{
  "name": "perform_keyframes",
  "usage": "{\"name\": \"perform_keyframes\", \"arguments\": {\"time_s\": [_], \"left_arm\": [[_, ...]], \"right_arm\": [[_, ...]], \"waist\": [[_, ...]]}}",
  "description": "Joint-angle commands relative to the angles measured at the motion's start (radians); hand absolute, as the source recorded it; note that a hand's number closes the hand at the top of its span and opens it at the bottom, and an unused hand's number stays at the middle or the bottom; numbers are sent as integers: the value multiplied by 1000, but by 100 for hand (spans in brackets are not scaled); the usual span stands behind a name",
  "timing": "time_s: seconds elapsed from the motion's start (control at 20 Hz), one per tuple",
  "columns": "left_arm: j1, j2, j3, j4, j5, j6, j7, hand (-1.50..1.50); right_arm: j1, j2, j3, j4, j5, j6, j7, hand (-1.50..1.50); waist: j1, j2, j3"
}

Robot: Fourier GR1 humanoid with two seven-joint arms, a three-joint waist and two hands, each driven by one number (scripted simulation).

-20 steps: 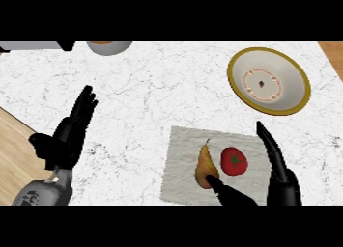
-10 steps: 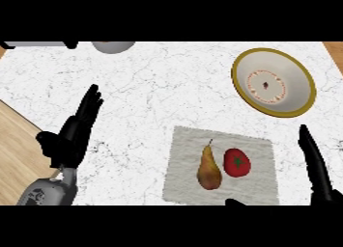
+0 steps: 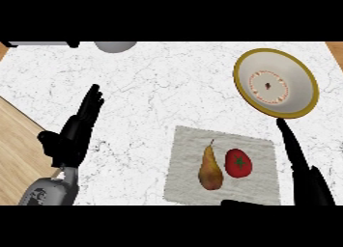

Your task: Pick the tomato from the placemat and place it in the bowl

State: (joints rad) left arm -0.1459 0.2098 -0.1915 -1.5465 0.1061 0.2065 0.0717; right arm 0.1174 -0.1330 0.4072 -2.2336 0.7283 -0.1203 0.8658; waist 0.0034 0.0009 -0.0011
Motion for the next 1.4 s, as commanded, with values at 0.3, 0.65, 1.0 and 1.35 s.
{"name": "perform_keyframes", "arguments": {"time_s": [0.3, 0.65, 1.0, 1.35], "left_arm": [[-19, -53, 42, 68, -58, -35, -52, 0], [-2, -44, 81, 35, -45, -75, -38, 0], [20, -92, 66, 24, -104, -55, -30, 0], [5, -96, 115, 51, -87, -96, -34, 0]], "right_arm": [[-42, 7, -107, 127, -138, 98, -55, -150], [131, 56, -18, 103, -119, -27, -229, -150], [189, 61, -12, 40, -173, -26, -248, -150], [175, 81, -49, 167, -248, -48, -352, -150]], "waist": [[-5, -1, 1], [-6, -2, 1], [-7, -2, 1], [-6, -1, 1]]}}
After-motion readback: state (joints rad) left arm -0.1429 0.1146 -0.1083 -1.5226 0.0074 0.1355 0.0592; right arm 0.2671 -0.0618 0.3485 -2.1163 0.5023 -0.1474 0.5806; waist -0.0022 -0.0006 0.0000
